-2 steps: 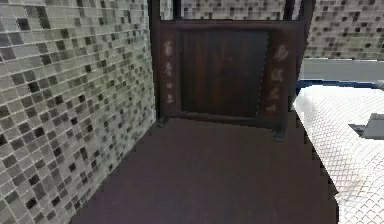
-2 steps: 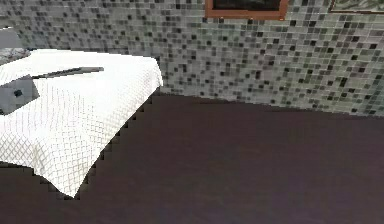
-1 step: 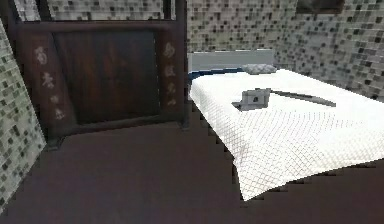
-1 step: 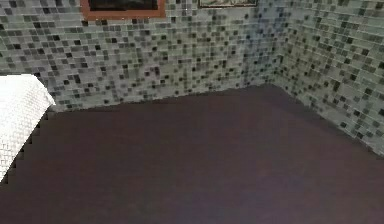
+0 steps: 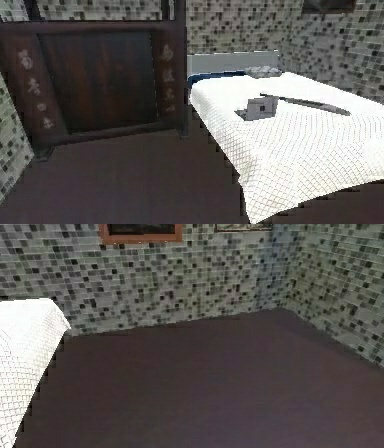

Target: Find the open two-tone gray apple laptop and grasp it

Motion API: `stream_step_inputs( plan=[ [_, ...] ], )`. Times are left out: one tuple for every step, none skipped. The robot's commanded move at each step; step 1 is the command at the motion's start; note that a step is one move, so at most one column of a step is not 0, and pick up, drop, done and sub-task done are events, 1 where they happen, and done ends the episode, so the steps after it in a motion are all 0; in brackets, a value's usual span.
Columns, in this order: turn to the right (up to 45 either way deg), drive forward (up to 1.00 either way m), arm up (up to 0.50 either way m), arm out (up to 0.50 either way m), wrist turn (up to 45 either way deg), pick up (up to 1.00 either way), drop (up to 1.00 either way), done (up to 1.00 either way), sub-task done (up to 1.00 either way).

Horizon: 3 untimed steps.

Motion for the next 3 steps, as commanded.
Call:
stream_step_inputs(
  plan=[
    [6.0, 0.00, 0.00, 0.00, 0.0, 0.00, 0.00, 0.00, 0.00],
    [0.0, 0.55, 0.00, 0.00, 0.0, 0.00, 0.00, 0.00, 0.00],
    [-45.0, 0.00, 0.00, 0.00, 0.0, 0.00, 0.00, 0.00, 0.00]
  ],
)
